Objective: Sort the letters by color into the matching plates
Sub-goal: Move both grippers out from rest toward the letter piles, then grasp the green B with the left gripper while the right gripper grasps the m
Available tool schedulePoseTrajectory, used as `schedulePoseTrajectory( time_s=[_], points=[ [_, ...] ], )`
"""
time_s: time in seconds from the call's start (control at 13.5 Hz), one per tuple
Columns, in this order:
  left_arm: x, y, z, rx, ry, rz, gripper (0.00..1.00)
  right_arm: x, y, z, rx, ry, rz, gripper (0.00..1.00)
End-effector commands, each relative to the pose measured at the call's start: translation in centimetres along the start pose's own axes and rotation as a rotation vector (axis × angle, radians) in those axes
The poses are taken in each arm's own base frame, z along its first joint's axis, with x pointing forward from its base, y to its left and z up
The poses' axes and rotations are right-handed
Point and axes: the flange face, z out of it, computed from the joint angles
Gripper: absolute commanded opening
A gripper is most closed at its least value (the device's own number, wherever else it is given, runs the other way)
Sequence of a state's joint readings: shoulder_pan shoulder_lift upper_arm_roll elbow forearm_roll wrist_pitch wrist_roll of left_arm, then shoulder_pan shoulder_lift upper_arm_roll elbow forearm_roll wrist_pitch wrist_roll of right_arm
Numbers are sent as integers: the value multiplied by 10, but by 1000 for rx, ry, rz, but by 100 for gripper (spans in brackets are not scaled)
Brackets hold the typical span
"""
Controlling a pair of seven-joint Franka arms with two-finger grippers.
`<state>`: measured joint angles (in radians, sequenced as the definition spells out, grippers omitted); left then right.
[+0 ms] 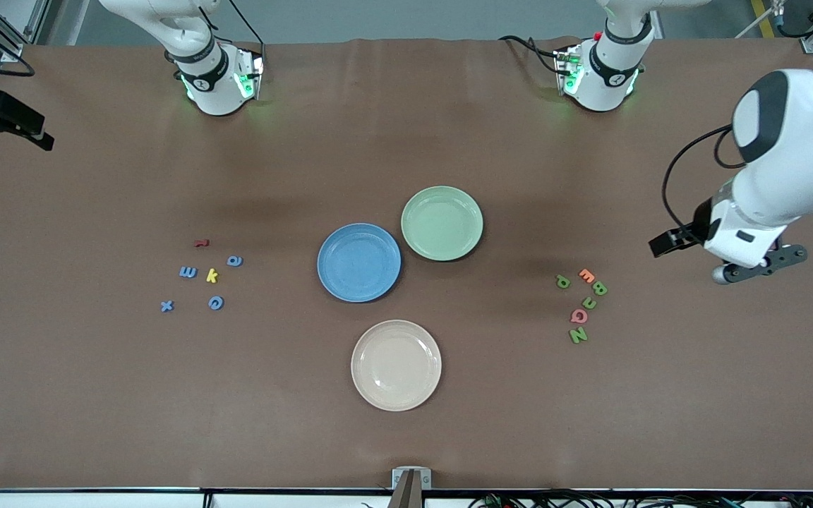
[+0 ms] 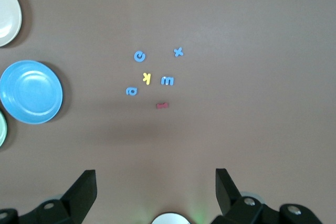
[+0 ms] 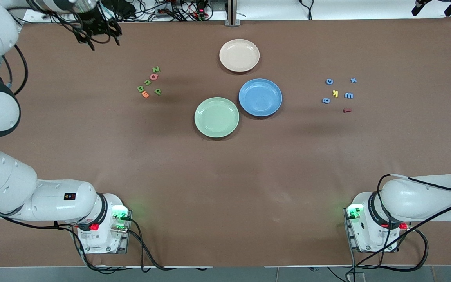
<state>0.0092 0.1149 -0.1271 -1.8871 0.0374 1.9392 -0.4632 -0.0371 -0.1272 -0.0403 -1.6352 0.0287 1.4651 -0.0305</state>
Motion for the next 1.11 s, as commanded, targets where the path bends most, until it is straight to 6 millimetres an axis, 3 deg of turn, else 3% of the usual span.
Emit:
schedulePoseTrajectory(
  time_s=[0.0,0.22,0.37,0.59,0.89,1.03],
  points=[
    [-12,1,34,-8,20,-55,99,31,23,31,2,-25,35,100],
    [0,2,91,-10,-8,-63,98,68,39,81,-1,-61,57,100],
    [-2,10,128,11,-67,-51,94,79,43,101,-9,-75,62,100],
    [7,12,168,1,-74,-57,88,97,43,147,-5,-122,74,100],
    [14,15,204,-13,-75,-61,72,104,36,208,6,-89,92,100],
    [19,16,220,-20,-72,-65,69,92,30,256,2,-74,126,100]
  ],
)
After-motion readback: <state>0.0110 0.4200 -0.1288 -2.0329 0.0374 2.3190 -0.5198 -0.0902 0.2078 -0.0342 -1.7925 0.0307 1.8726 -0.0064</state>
